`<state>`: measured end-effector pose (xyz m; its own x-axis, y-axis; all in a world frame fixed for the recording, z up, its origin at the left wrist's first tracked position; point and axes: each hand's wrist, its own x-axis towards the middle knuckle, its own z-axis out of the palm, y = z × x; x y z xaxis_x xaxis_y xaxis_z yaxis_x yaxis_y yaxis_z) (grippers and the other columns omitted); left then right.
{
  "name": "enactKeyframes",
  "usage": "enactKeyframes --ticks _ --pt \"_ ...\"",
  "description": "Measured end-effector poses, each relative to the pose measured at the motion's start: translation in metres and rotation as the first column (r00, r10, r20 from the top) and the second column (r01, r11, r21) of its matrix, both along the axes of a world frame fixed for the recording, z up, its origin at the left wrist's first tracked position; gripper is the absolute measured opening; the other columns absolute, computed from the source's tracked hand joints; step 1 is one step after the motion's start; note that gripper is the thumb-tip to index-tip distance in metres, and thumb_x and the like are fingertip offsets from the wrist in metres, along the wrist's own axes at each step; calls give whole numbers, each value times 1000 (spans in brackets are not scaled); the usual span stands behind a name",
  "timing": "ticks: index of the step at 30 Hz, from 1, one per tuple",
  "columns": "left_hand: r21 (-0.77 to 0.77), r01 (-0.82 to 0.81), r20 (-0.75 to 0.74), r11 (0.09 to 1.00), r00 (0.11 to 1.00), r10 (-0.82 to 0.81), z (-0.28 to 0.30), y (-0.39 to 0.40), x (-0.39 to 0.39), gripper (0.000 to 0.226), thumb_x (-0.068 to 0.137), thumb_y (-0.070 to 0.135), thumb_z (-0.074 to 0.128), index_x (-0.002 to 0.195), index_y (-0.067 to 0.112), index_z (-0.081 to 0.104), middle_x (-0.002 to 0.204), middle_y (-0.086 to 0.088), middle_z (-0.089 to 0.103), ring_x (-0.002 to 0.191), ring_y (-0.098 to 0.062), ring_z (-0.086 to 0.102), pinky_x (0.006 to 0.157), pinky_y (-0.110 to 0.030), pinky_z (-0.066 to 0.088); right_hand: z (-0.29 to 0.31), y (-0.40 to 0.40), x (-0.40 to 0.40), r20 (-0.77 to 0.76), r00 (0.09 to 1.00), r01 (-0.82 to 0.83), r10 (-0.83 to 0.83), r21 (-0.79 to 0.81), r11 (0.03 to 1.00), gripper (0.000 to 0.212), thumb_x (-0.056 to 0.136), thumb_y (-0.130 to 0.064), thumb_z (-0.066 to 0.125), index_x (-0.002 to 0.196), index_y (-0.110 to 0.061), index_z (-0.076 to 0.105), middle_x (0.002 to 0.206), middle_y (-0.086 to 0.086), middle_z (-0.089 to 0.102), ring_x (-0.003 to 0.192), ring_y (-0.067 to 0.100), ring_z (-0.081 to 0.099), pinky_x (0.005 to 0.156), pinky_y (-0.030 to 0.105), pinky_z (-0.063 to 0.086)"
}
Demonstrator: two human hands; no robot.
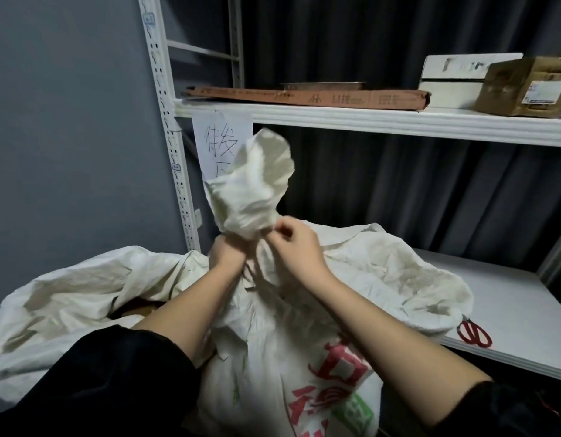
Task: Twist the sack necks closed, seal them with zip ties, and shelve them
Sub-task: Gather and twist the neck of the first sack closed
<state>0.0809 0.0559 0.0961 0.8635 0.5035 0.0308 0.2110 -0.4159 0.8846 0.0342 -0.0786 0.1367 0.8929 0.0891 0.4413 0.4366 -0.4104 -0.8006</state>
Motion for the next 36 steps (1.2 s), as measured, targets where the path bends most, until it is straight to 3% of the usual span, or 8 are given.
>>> enactKeyframes --ticks 5,12,16,21,24,28,31,36 --pt "-66 -18 39 998 999 21 3 5 -21 54 88 58 45 71 7 56 73 -11 57 73 -29 55 64 -33 37 42 -42 32 33 973 212 -231 287 934 17 84 -15 66 69 -11 62 68 3 60 69 7 50 65 26 40" --pt "174 217 78 960 969 -233 -2 21 -49 65 75 57 68 94 -5 62 90 -24 66 89 -36 64 63 -31 43 103 -83 64 -149 974 199 -173 182 963 17 87 -13 48 71 -18 45 66 2 44 57 13 38 48 26 30" --pt "195 483 -110 854 876 -470 1 12 -48 76 48 74 70 105 25 66 99 4 71 92 -13 66 83 -28 53 117 -66 65 -201 979 102 -13 441 892 9 84 -19 51 76 -19 46 67 2 44 64 15 42 49 19 38" --pt "170 509 -88 843 860 -502 12 -1 -45 50 81 11 65 129 5 52 121 -13 60 112 -26 58 88 -25 45 130 -58 48 482 871 200 -93 -175 964 9 89 -17 46 95 -14 53 90 1 52 80 18 47 67 31 36" --pt "81 457 -119 886 887 -447 14 5 -44 24 87 -5 48 110 -1 56 89 -20 64 75 -32 61 60 -29 50 137 -55 47 663 749 320 -22 -333 887 22 91 -23 47 101 -5 55 101 11 53 85 25 52 66 38 43" --pt "14 320 -60 947 946 -319 5 19 -42 25 85 -8 46 105 -1 59 73 -12 61 56 -18 53 40 -18 41 124 -70 53 145 989 -8 7 5 1000 46 87 -35 65 125 -17 46 107 -4 56 95 9 56 84 27 48" --pt "-31 288 -21 957 957 -289 -1 27 -40 31 83 -9 45 109 -1 60 93 -16 67 68 -24 59 58 -23 50 108 -91 52 -219 948 -229 233 40 972 75 84 -42 66 145 -21 28 131 -4 50 116 8 50 89 20 40" --pt "-120 237 32 964 971 -235 -3 31 -37 29 83 -12 45 104 2 60 90 -12 64 81 -25 60 77 -34 50 67 -100 47 -296 899 -320 321 55 946 49 80 -49 64 122 -29 49 121 -13 57 109 0 56 90 20 42"
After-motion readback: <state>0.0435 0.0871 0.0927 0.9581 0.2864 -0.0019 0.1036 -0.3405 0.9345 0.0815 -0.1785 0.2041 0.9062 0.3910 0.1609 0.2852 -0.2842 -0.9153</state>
